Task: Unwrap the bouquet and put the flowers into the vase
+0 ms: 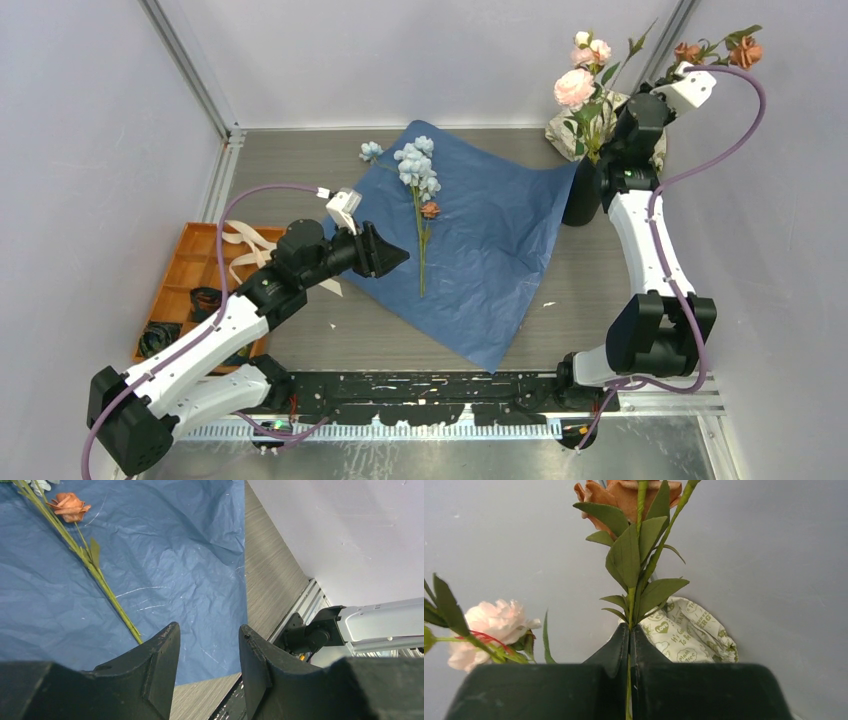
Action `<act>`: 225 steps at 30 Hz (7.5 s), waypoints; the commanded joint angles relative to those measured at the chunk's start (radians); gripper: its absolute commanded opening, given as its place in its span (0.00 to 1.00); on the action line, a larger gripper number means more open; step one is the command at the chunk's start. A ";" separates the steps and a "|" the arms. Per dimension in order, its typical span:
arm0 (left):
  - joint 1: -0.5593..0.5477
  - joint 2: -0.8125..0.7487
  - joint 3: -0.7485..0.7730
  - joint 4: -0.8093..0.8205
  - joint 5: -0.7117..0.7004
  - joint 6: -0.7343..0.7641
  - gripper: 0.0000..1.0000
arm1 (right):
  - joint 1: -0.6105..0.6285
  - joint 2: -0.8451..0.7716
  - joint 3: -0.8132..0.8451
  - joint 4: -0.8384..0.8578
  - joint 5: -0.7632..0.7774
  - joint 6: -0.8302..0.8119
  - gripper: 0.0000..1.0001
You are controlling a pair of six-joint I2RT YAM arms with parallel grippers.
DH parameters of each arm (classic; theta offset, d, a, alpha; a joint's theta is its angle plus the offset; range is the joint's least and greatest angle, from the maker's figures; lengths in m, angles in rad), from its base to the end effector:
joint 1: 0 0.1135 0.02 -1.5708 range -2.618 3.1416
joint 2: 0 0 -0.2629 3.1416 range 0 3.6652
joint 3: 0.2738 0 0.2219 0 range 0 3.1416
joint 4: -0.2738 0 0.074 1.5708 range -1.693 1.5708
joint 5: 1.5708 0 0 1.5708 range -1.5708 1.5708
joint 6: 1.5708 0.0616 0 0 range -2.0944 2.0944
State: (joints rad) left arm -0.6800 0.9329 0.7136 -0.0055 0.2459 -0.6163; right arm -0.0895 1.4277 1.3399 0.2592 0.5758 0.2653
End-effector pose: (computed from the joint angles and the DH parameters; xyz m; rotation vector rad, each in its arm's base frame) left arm 0.1581 -0.1471 0.3070 0.2517 1.9246 -1.1199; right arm 0.3201 -0.0624 0.4362 0.7063 1.2460 -0.2576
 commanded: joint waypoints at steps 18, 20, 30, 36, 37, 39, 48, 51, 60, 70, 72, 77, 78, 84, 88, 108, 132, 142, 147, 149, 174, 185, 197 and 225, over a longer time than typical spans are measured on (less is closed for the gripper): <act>-0.003 0.063 0.006 0.064 0.000 0.007 0.47 | -0.004 -0.032 -0.163 -0.050 0.039 0.065 0.38; -0.003 0.068 0.007 0.064 -0.002 0.005 0.48 | -0.005 -0.039 -0.169 -0.058 0.026 0.071 0.49; -0.004 0.091 0.007 0.057 -0.015 0.003 0.47 | -0.004 -0.149 -0.173 -0.101 -0.031 0.092 0.79; -0.003 0.134 0.010 0.062 -0.019 -0.010 0.47 | -0.004 -0.290 -0.147 -0.155 -0.080 0.092 0.85; -0.003 0.141 0.011 0.062 -0.022 -0.013 0.47 | -0.003 -0.318 -0.145 -0.163 -0.092 0.093 0.85; -0.003 0.154 0.015 0.059 -0.035 -0.017 0.47 | -0.004 -0.376 -0.139 -0.178 -0.117 0.099 0.86; -0.001 0.257 0.094 -0.014 -0.124 -0.051 0.46 | -0.004 -0.582 -0.043 -0.321 -0.432 0.244 0.76; 0.005 0.213 0.106 -0.061 -0.203 -0.049 0.46 | -0.004 -0.531 0.049 -0.405 -0.611 0.331 0.69; 0.022 0.025 0.235 -0.287 -0.536 0.013 0.48 | 0.236 -0.321 0.200 -0.593 -0.667 0.307 0.54; 0.042 -0.106 0.258 -0.465 -0.743 -0.070 0.48 | 0.579 0.101 0.431 -0.824 -0.490 0.232 0.54; 0.043 -0.160 0.250 -0.482 -0.793 -0.070 0.48 | 0.585 0.176 0.445 -0.831 -0.507 0.243 0.54; 0.043 -0.181 0.238 -0.506 -0.805 -0.064 0.48 | 0.592 0.412 0.539 -0.897 -0.517 0.255 0.41; 0.043 -0.173 0.236 -0.510 -0.800 -0.067 0.48 | 0.594 0.454 0.549 -0.903 -0.521 0.259 0.38; 0.045 -0.139 0.215 -0.502 -0.758 -0.077 0.48 | 0.609 0.617 0.552 -0.896 -0.526 0.280 0.31; 0.044 -0.131 0.211 -0.493 -0.753 -0.070 0.47 | 0.621 0.672 0.519 -0.882 -0.535 0.295 0.30; 0.054 -0.109 0.185 -0.465 -0.723 -0.076 0.47 | 0.648 0.778 0.390 -0.801 -0.532 0.334 0.28; 0.061 -0.108 0.154 -0.446 -0.696 -0.078 0.47 | 0.646 0.664 0.398 -0.849 -0.443 0.319 0.01; 0.063 -0.089 0.152 -0.432 -0.670 -0.085 0.47 | 0.647 0.304 0.406 -0.905 -0.262 0.201 0.01; 0.064 -0.080 0.150 -0.419 -0.654 -0.088 0.47 | 0.645 0.091 0.418 -0.863 -0.060 0.059 0.01; 0.064 -0.075 0.147 -0.409 -0.643 -0.090 0.47 | 0.646 0.007 0.393 -0.791 0.044 -0.023 0.01; 0.066 0.000 0.067 -0.238 -0.508 -0.126 0.46 | 0.152 -0.119 -0.011 0.071 0.165 -0.271 0.01; 0.065 0.028 0.064 -0.223 -0.505 -0.122 0.45 | 0.112 -0.039 -0.037 0.171 0.148 -0.267 0.01; 0.069 0.003 0.051 -0.225 -0.524 -0.109 0.46 | 0.103 0.008 -0.130 0.221 0.140 -0.208 0.01; 0.069 0.056 0.053 -0.198 -0.483 -0.126 0.45 | 0.103 -0.114 -0.306 0.042 0.131 -0.063 0.63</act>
State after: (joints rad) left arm -0.6163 0.9794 0.7616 -0.2775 -0.2550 -0.7326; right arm 0.0174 1.4033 1.0130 0.3130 0.6987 0.1654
